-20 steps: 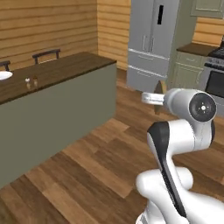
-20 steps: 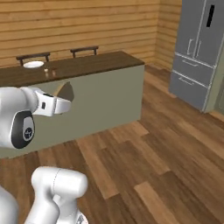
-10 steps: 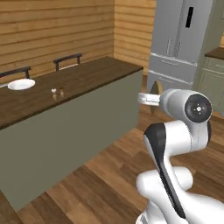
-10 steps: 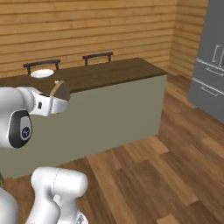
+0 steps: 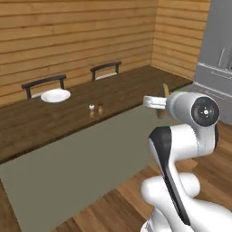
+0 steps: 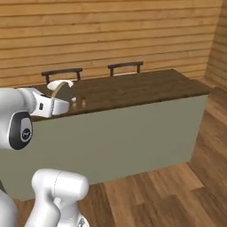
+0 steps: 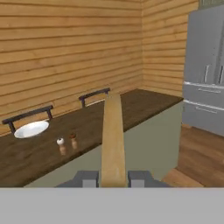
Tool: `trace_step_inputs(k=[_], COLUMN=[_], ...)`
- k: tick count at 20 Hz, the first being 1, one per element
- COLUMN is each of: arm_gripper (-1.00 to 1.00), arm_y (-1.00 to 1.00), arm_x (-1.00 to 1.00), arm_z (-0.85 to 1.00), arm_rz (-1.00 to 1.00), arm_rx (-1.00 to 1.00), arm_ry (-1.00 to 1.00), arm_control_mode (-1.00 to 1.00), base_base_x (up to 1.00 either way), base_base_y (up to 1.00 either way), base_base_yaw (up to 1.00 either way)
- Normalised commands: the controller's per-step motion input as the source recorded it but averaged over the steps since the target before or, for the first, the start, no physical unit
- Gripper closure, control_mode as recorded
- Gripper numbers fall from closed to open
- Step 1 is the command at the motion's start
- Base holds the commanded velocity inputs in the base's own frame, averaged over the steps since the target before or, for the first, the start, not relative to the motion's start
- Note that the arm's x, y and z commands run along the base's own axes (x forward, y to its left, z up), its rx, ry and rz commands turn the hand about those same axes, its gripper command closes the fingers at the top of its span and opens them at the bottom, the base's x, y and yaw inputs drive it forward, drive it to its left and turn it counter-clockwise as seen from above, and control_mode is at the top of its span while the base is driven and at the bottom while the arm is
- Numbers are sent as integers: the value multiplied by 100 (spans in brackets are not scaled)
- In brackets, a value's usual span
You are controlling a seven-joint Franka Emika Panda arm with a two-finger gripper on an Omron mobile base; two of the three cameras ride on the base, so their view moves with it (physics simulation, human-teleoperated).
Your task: Start the toaster. Once the lever pops up, take the bread to the plate on the dining counter.
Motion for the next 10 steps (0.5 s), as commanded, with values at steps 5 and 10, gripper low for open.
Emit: trace_step_inputs(k=[5,10], arm_gripper=[100,100], arm_y=[0,0], arm_x=[0,0], arm_z=[0,0], arm_rz=[0,0], arm_rx=[0,0], arm_ry=[0,0], arm_control_mode=[100,100], base_base_x=[100,100], base_base_y=[0,0], base_base_yaw=[44,43])
